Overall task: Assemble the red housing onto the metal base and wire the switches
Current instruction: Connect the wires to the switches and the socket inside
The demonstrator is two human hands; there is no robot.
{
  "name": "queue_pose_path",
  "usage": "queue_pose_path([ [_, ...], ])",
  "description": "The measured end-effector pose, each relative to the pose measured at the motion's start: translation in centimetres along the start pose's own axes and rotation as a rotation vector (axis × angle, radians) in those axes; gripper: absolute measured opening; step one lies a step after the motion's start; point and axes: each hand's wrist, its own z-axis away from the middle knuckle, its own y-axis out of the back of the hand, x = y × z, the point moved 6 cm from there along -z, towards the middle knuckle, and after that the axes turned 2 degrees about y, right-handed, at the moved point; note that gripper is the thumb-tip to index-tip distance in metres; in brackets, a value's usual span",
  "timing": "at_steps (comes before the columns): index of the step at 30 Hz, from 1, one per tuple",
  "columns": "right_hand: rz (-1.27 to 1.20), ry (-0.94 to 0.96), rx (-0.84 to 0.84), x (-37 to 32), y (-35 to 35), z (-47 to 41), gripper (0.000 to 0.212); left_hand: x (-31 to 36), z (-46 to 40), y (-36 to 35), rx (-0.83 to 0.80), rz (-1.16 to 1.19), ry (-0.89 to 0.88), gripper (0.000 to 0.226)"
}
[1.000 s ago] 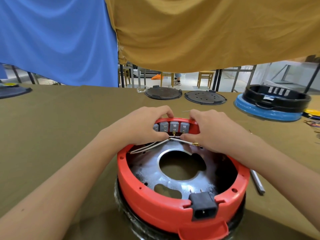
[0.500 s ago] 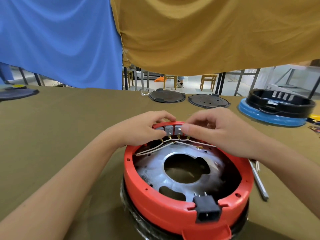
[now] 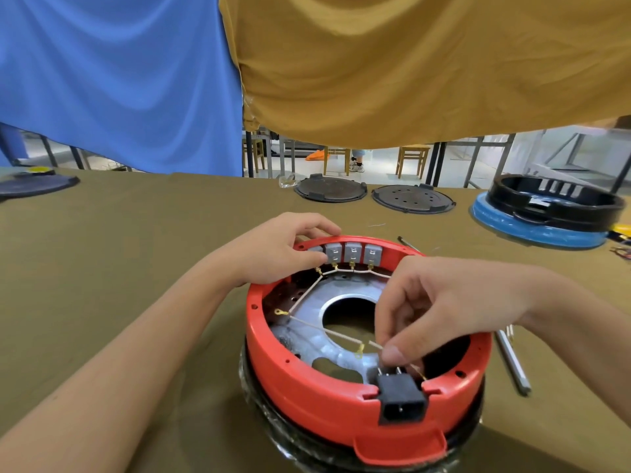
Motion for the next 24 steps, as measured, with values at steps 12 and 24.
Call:
queue_pose_path([
  [12,-0.210,-0.012,-0.012,-0.2,-0.1,0.0,0.008,0.0,0.0,-0.1,-0.007,0.058,0.000,0.036],
  [24,-0.197,-0.004,0.046,-0.8,-0.5,-0.3,0.019,-1.9,1.3,0.7,-0.227,0.009,0.344,0.035],
])
